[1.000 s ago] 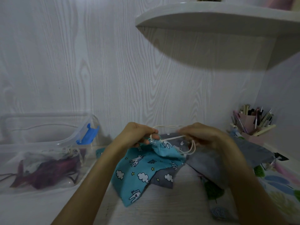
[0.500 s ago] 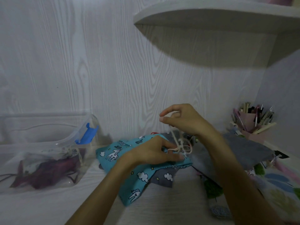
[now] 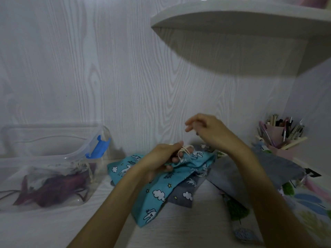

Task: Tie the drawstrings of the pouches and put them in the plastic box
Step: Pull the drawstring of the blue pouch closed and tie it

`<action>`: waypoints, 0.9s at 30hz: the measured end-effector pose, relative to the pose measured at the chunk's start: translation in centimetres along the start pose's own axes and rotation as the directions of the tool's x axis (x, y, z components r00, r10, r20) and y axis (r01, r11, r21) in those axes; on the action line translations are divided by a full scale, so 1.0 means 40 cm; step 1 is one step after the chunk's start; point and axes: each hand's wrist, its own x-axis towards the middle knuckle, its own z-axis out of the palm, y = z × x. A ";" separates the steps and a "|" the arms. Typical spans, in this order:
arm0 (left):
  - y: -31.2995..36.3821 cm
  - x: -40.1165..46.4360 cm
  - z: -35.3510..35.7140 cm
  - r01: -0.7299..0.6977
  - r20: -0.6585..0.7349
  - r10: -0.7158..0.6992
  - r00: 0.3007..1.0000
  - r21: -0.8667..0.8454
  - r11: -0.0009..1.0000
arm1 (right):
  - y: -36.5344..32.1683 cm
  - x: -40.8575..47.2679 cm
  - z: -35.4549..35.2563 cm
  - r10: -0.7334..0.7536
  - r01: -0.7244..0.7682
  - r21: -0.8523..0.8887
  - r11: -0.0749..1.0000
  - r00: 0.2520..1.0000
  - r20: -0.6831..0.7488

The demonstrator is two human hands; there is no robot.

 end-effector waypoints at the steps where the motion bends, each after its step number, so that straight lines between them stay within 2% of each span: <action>1: 0.002 0.000 -0.009 0.009 0.010 -0.008 1.000 -0.040 0.999 | 0.013 -0.001 -0.007 0.044 -0.031 -0.067 0.997 0.977 0.208; 2: 0.004 0.000 -0.019 0.014 0.021 -0.012 1.000 -0.054 0.998 | 0.022 -0.002 -0.009 0.072 -0.028 -0.128 0.991 0.933 0.352; 3: 0.007 -0.002 -0.028 0.021 0.033 -0.019 0.999 -0.053 0.998 | 0.027 -0.003 -0.006 0.078 -0.006 -0.175 0.985 0.909 0.410; 4: 0.010 -0.003 -0.035 0.030 0.047 -0.029 0.998 -0.040 0.999 | 0.029 -0.003 0.000 0.069 0.015 -0.203 0.979 0.914 0.400; 8: 0.021 -0.015 -0.046 0.051 0.044 -0.052 0.998 0.021 0.998 | 0.035 0.002 0.012 0.063 -0.035 -0.220 0.975 0.990 0.123; 11: 0.027 -0.025 -0.046 0.046 0.035 -0.046 0.998 0.002 0.999 | 0.025 -0.002 -0.003 0.027 -0.028 -0.155 0.988 1.000 -0.010; 14: 0.031 -0.026 -0.044 0.046 0.001 -0.047 0.999 -0.124 0.991 | 0.001 -0.020 -0.040 0.028 -0.024 -0.056 0.998 0.997 0.072; 17: 0.036 -0.027 -0.049 0.046 -0.032 -0.056 0.998 -0.244 0.969 | -0.014 -0.042 -0.067 0.039 -0.016 -0.072 0.997 0.941 0.335; 19: 0.039 -0.031 -0.049 0.040 -0.030 -0.049 0.998 -0.249 0.968 | -0.017 -0.052 -0.064 0.056 0.001 -0.123 0.992 0.887 0.458; 21: 0.041 -0.034 -0.045 0.032 -0.032 -0.040 0.999 -0.218 0.975 | -0.010 -0.045 -0.060 0.067 -0.026 -0.108 0.994 0.914 0.401; 24: 0.046 -0.040 -0.035 0.010 -0.063 -0.018 0.998 -0.119 0.993 | 0.012 -0.024 -0.055 0.060 -0.044 -0.085 0.995 0.978 0.200; 27: 0.051 -0.046 -0.029 -0.042 -0.109 0.040 0.993 -0.021 0.999 | 0.022 -0.016 -0.019 0.034 0.001 -0.119 0.993 0.956 0.290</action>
